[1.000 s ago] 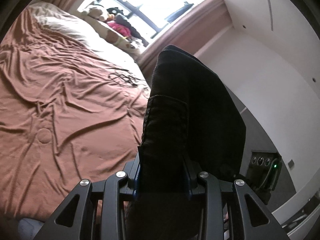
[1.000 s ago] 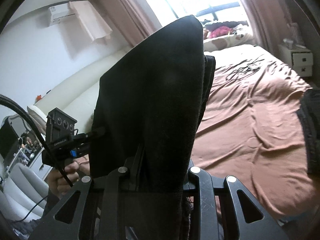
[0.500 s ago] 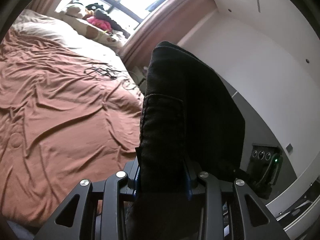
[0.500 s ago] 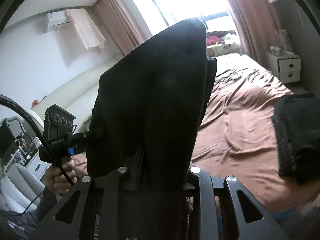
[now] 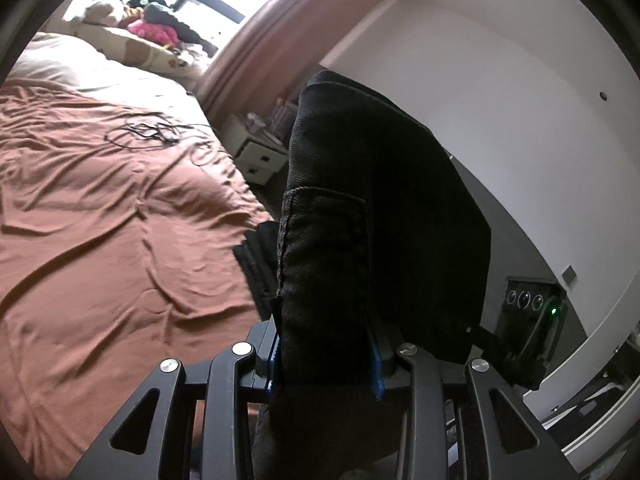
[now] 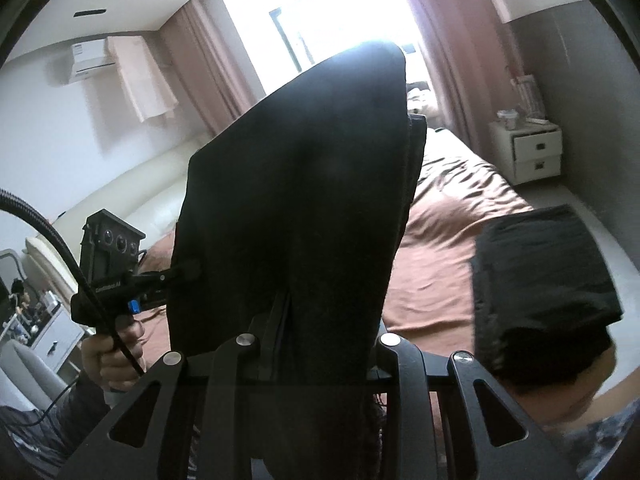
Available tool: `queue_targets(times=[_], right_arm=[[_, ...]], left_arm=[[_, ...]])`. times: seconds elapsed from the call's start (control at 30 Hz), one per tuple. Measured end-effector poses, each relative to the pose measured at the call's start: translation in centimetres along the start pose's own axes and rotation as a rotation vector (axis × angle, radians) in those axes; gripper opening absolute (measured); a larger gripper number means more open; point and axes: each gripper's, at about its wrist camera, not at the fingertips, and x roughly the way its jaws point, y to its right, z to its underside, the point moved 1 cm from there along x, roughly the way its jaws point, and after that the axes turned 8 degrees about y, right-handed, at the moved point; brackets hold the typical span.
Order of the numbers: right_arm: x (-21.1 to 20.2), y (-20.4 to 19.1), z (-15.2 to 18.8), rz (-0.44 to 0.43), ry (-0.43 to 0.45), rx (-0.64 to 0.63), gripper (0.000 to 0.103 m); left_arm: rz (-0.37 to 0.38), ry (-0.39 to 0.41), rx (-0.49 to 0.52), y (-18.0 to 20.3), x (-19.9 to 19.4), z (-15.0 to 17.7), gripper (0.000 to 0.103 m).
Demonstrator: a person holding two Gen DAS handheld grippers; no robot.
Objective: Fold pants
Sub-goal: 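Lift the folded pants stack with both grippers and carry it toward the nightstand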
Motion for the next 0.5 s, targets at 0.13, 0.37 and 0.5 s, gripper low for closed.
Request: queue_targets(times=[0.13,0.37,0.5], right_arm=[[-1.0,0.8,-1.4,0.026,0.005,-0.024,0.023],[-2.2,2.1,-4.1,0.084,0.010,-0.049,0.023],[-2.5,2.7,-5.2,0.113,0.026,-0.063,0.023]], left_arm=[[0.033,-0.010,0.000,0.9,3.1,-0.3,0.036],[0.075,-0.039,0.023,2.8,8.7,-1.6,0.035],[0.103,-0.051,0.055,4.2,12.0,-2.5,0.035]])
